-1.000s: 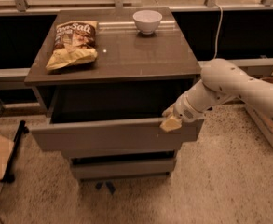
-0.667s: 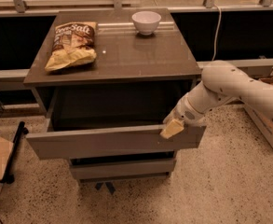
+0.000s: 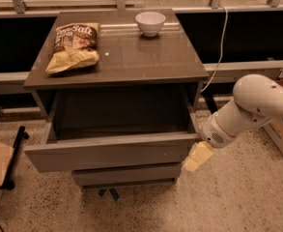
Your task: Open top drawer
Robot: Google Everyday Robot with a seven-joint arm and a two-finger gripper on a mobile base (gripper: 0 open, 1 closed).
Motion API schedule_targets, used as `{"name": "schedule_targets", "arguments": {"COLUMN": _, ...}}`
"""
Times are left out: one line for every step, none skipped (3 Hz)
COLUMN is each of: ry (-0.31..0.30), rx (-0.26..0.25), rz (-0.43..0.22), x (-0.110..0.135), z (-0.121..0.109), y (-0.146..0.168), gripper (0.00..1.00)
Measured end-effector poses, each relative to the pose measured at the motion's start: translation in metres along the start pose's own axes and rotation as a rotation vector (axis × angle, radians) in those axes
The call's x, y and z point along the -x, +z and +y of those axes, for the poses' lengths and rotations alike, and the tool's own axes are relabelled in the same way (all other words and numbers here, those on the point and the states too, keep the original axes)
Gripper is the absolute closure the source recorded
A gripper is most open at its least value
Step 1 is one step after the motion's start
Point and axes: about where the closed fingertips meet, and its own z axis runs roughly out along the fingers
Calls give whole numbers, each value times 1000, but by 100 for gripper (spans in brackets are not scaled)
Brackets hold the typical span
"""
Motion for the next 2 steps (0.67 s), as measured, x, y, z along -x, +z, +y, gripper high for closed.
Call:
{"name": "schedule_targets", "arguments": {"ry": 48, "rx": 22, "rz": 16, "x": -25, "z": 24, "y": -2, "gripper": 0}}
{"name": "schedule_targets", "arguments": {"ry": 55, "rx": 24, "rz": 19, "x": -28, "z": 25, "y": -3, "gripper": 0}}
